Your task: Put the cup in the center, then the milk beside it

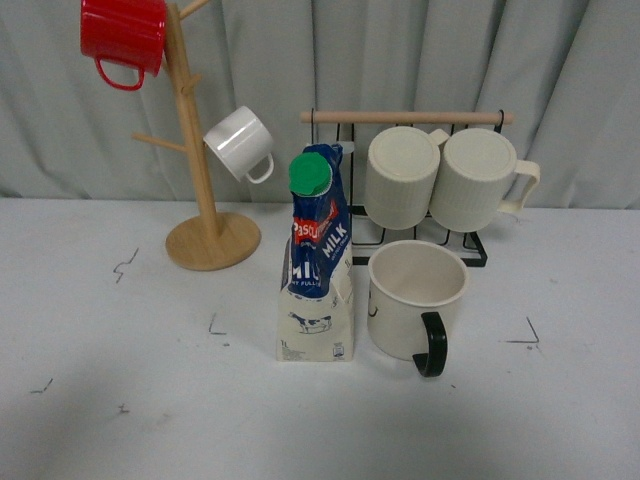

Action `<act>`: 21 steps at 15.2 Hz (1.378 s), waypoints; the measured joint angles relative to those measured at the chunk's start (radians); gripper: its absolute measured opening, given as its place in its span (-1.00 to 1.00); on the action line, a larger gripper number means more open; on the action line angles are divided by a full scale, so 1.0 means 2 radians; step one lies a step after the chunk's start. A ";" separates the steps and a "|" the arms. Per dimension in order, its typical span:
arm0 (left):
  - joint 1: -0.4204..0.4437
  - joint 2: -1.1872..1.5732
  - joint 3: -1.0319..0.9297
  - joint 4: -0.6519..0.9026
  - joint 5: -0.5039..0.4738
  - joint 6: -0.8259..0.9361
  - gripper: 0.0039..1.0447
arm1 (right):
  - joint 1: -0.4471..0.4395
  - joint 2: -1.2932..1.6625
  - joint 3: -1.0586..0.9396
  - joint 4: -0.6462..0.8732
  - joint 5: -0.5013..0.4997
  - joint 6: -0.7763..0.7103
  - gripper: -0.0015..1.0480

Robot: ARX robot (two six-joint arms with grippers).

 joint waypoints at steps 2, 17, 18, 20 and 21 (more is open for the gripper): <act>0.000 -0.027 0.000 -0.025 0.000 0.000 -0.97 | 0.000 0.000 0.000 0.000 0.000 0.000 0.87; 0.000 -0.159 0.000 -0.165 0.000 0.000 -0.18 | 0.000 0.000 0.000 0.000 0.000 0.000 0.87; 0.000 -0.159 0.000 -0.164 0.000 0.000 0.06 | 0.000 0.000 0.000 0.000 0.000 0.000 0.87; 0.000 -0.159 0.000 -0.164 0.000 0.000 0.51 | 0.000 0.000 0.000 0.000 0.000 0.000 0.87; 0.000 -0.159 0.000 -0.164 0.000 0.000 0.75 | 0.000 0.000 0.000 0.000 0.000 0.000 0.87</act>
